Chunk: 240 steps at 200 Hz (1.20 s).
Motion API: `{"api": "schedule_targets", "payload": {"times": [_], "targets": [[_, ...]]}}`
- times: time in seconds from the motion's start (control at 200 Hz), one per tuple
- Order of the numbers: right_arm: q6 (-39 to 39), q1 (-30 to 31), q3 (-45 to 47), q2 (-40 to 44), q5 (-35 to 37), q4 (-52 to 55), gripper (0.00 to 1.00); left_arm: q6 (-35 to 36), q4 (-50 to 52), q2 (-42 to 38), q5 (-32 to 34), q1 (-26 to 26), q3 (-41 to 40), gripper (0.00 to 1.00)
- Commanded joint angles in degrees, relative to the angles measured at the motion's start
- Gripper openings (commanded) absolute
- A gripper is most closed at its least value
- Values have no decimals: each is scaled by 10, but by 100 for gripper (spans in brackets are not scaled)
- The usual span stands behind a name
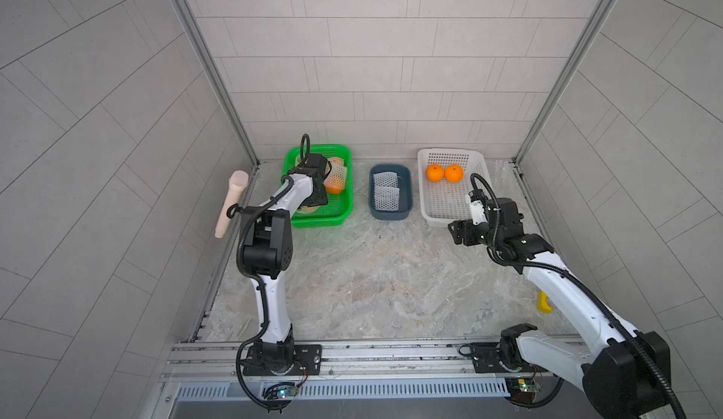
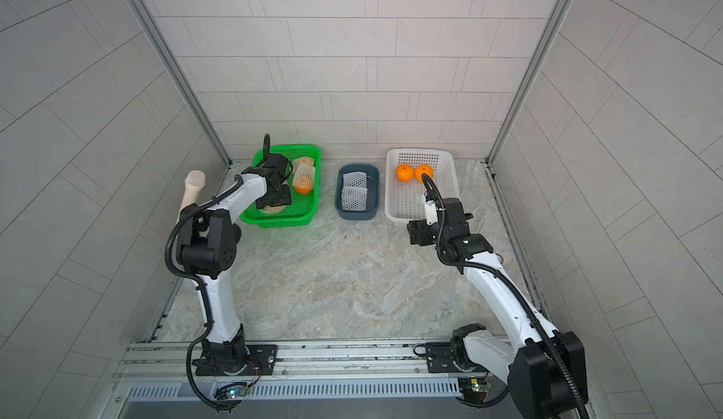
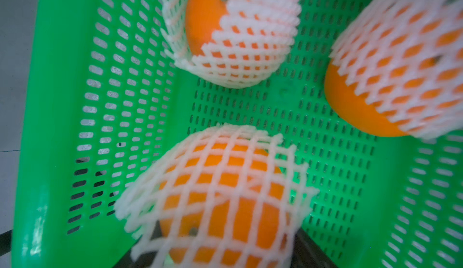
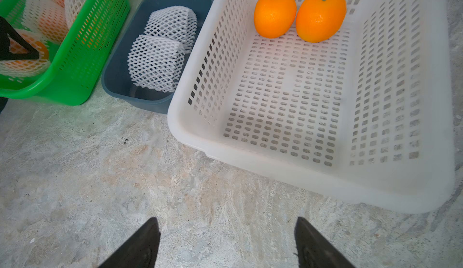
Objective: Remove foam nets from oranges
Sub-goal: Pick up the orange from the basket.
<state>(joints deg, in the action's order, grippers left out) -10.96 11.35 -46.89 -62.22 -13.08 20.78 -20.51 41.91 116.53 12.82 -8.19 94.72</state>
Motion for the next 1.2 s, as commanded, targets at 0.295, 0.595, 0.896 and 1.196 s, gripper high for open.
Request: {"api": "schedule_targets", "payload": {"times": [0.295, 0.595, 0.896, 1.196], "targets": [[0, 2, 3, 16, 7, -3, 86, 14, 2, -44, -24, -29, -11, 66], [-1, 2, 3, 17, 9, -2, 86, 26, 5, -88, -35, -44, -9, 66], [-2, 2, 3, 13, 10, -3, 86, 34, 34, -157, -16, -103, -18, 66], [-8, 2, 6, 9, 15, -1, 86, -8, 13, -245, -12, -215, -119, 66]]}}
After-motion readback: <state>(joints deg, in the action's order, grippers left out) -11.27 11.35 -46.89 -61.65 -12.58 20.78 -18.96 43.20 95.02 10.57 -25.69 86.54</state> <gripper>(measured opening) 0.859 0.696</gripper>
